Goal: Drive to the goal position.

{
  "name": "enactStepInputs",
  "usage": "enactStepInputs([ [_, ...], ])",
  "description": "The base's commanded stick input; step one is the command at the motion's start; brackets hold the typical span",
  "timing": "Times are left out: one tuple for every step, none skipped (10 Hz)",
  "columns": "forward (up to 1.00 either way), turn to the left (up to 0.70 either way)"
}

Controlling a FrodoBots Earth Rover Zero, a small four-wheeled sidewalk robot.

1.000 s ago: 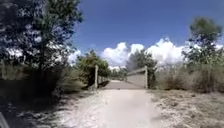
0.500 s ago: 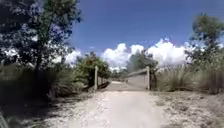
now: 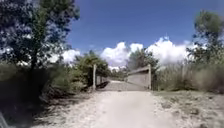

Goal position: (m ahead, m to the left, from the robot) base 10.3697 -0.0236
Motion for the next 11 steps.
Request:
enactStepInputs([
  [0.44, 0.02],
  [0.44, 0.02],
  [0.44, 0.02],
  [0.44, 0.02],
  [0.44, 0.02],
  [0.44, 0.02],
  [0.44, 0.02],
  [0.44, 0.02],
  [0.44, 0.02],
  [0.44, 0.02],
  [0.44, 0.02],
])
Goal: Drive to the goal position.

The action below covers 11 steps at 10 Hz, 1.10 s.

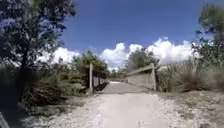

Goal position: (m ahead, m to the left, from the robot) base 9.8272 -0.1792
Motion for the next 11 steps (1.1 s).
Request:
enactStepInputs([
  [0.44, 0.02],
  [0.44, 0.02],
  [0.44, 0.02],
  [0.44, 0.02],
  [0.44, 0.02],
  [0.44, 0.02],
  [0.44, 0.02],
  [0.44, 0.02],
  [0.44, 0.02],
  [0.44, 0.02],
  [0.44, 0.02],
])
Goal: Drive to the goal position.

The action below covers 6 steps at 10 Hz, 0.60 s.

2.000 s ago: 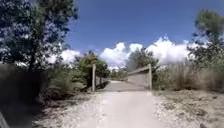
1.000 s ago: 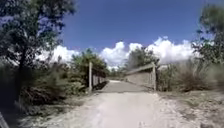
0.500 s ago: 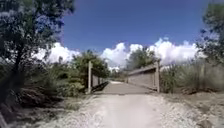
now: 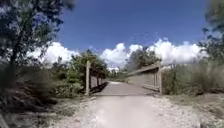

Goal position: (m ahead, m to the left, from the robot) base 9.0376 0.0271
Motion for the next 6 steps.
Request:
enactStepInputs([
  [0.44, 0.02],
  [0.44, 0.02],
  [0.44, 0.02],
  [0.44, 0.02],
  [0.44, -0.03],
  [0.44, -0.25],
])
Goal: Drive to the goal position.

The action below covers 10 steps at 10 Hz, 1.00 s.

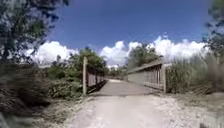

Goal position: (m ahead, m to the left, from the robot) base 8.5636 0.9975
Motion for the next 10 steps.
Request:
enactStepInputs([
  [0.44, -0.27],
  [0.44, -0.27],
  [0.44, -0.15],
  [0.44, 0.02],
  [0.44, 0.02],
  [0.44, 0.02],
  [0.44, 0.02],
  [0.44, 0.02],
  [0.44, 0.02],
  [0.44, 0.02],
])
